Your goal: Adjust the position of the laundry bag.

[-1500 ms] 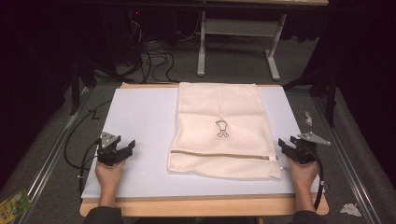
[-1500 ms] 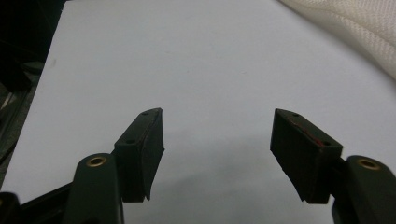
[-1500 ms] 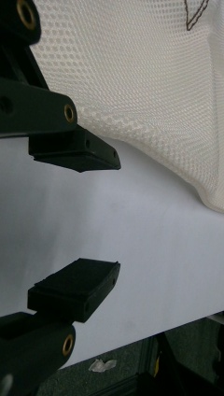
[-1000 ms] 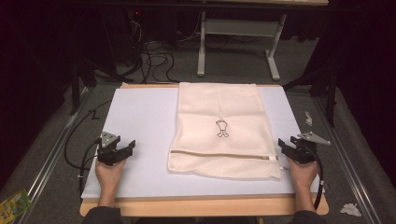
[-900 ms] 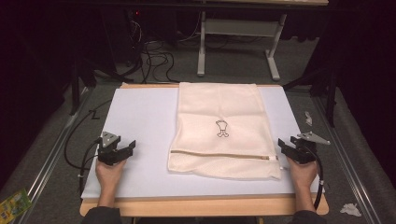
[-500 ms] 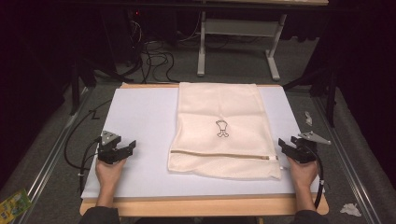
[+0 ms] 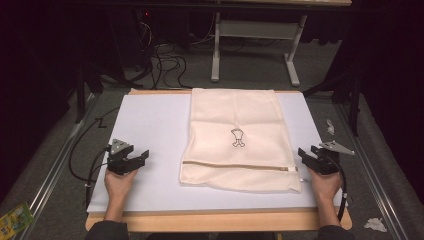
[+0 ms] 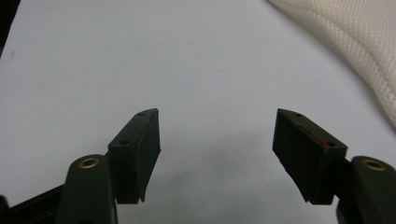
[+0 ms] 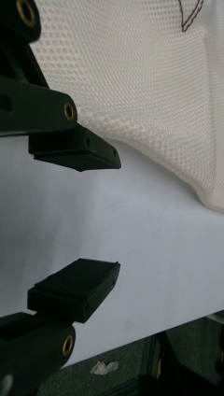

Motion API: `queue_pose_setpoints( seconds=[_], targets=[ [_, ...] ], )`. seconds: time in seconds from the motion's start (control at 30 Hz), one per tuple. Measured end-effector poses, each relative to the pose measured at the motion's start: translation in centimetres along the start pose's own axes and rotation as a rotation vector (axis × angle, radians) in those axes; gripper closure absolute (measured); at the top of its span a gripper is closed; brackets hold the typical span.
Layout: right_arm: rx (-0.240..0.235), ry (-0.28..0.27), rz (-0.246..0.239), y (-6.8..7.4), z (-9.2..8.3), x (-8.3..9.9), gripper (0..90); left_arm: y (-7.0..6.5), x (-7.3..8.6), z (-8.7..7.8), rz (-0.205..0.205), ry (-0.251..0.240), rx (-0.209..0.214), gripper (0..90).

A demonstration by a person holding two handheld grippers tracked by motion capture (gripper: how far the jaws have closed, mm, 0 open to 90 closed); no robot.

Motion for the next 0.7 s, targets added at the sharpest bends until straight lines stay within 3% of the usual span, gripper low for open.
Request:
queue_pose_setpoints(
  seconds=[0.17, 0.53, 0.7],
  targets=[
    [-0.022, -0.004, 0.009, 0.1, -0.1, 0.0, 44.9, -0.4, -0.4, -0.1, -0.025, 0.011, 0.031, 33.2],
    [-0.051, -0.006, -0.007, 0.9, -1.3, -1.0, 43.7, -3.2, -1.4, 0.1, 0.025, 0.022, 0.09, 34.1],
    [-0.065, 0.014, -0.008, 1.3, -1.3, -0.9, 43.9, -4.1, -1.5, 0.5, 0.019, 0.048, 0.117, 34.1]
  ],
)
Point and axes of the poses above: each handheld gripper's, and its own axes: z roughly forward along the jaws, x roughly out of its underside, y roughly to its left, the point moved 6 cm from there along z, roughly forward along the jaws, and after that the axes turned 2 degrees about -z, right-handed, at the moved point
